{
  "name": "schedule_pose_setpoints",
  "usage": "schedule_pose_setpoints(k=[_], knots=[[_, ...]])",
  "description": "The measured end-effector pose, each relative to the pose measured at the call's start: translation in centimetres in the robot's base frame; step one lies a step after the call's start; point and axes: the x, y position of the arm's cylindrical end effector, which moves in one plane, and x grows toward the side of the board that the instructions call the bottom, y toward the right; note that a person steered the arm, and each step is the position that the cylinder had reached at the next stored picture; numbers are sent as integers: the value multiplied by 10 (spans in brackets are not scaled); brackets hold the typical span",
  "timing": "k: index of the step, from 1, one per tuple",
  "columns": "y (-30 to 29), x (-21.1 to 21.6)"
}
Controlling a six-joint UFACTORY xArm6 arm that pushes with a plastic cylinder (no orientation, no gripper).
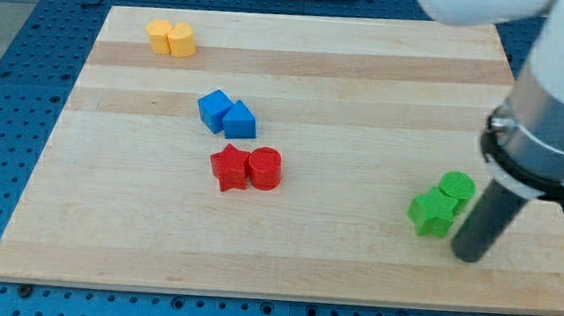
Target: Slide the green circle a bit left
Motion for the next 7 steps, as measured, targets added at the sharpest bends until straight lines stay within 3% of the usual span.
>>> schedule_pose_setpoints(k=[2,4,7], knots=[[49,-20],[49,-61],[35,-64]])
